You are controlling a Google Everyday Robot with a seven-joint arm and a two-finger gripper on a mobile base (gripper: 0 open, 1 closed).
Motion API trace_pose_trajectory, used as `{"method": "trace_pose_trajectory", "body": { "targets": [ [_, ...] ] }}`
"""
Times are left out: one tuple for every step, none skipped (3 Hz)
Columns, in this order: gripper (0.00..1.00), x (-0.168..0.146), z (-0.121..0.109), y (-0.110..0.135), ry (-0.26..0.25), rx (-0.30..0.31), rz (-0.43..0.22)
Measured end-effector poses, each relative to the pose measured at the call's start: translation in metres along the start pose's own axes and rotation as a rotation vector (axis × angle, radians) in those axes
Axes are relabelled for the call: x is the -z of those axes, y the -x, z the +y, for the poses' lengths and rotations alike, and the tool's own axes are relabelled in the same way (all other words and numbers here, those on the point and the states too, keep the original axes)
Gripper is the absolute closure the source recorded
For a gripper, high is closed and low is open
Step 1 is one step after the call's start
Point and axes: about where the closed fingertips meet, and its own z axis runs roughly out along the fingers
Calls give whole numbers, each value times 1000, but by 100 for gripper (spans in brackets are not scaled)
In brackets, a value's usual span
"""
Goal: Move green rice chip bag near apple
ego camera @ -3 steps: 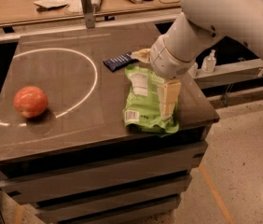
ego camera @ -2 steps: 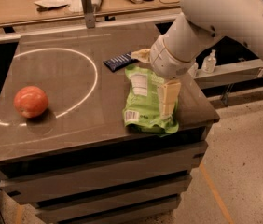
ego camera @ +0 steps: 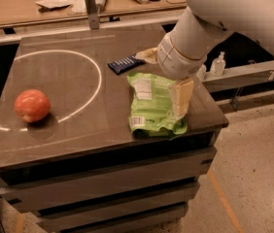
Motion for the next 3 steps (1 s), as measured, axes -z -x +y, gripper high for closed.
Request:
{"method": "trace_pose_trajectory", "body": {
  "targets": [
    [0,15,11,-2,48,90,52],
    [0,15,19,-4,102,183,77],
    [0,3,22,-11,128,272,51]
  ]
}}
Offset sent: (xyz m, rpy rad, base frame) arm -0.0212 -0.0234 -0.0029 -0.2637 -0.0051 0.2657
